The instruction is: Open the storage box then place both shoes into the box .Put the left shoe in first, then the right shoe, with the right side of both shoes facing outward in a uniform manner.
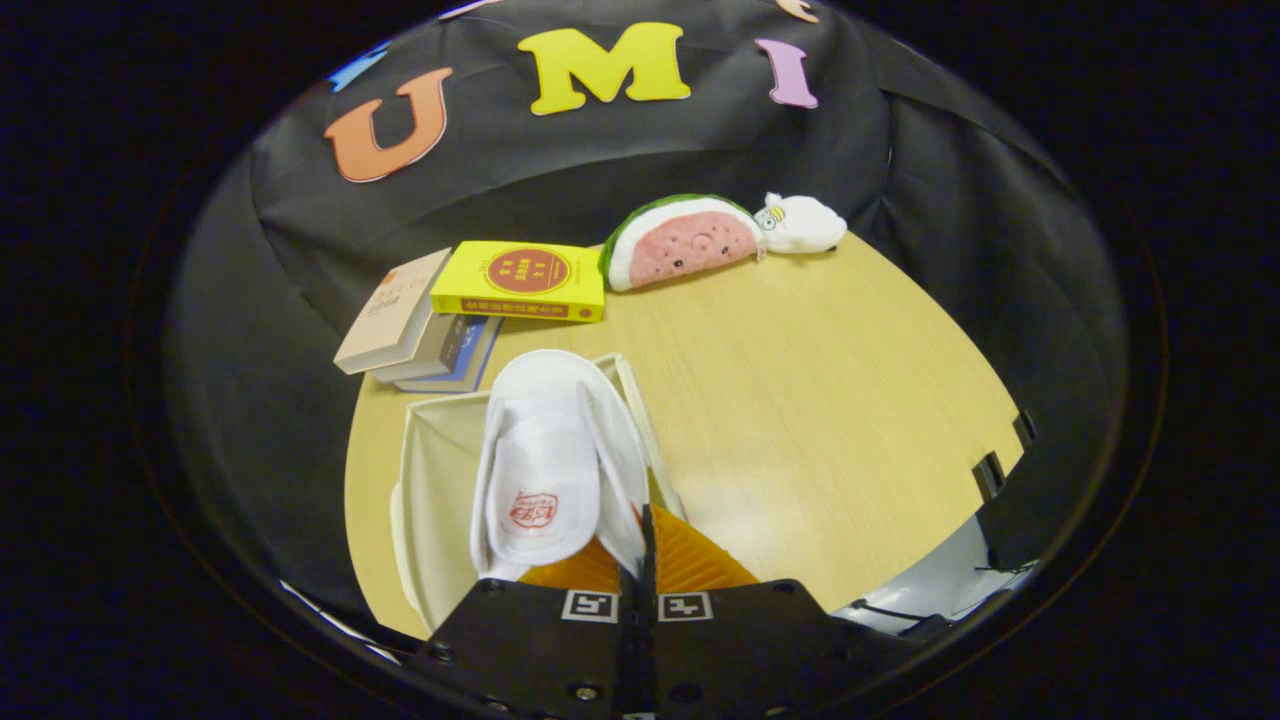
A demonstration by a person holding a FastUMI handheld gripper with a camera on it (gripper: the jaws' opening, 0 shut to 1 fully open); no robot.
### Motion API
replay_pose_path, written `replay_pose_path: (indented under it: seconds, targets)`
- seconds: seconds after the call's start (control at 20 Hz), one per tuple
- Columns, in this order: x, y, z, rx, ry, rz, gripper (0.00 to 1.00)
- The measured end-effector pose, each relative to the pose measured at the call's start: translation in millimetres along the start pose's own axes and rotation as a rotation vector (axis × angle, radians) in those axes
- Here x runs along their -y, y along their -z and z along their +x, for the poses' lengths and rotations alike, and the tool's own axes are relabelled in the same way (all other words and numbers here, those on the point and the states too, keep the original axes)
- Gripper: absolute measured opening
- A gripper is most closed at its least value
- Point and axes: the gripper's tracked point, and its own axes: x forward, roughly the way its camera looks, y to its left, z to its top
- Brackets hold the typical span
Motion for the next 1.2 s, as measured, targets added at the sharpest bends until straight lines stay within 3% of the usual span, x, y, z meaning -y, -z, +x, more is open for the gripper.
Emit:
replay_pose_path:
  seconds: [0.3, 0.5, 0.9, 1.0, 1.05, 1.1, 1.2]
  targets:
    - [-4, 5, 11, 0.072, 0.031, -0.039, 0.00]
    - [-16, 14, 17, 0.050, 0.004, -0.027, 0.00]
    - [2, 19, 36, 0.043, 0.086, -0.019, 0.00]
    - [-1, 22, 39, 0.042, 0.072, -0.013, 0.00]
    - [-8, 22, 37, 0.045, 0.048, -0.021, 0.04]
    - [-13, 25, 35, 0.041, 0.028, -0.037, 0.22]
    - [-3, 22, 30, 0.073, 0.061, -0.080, 0.37]
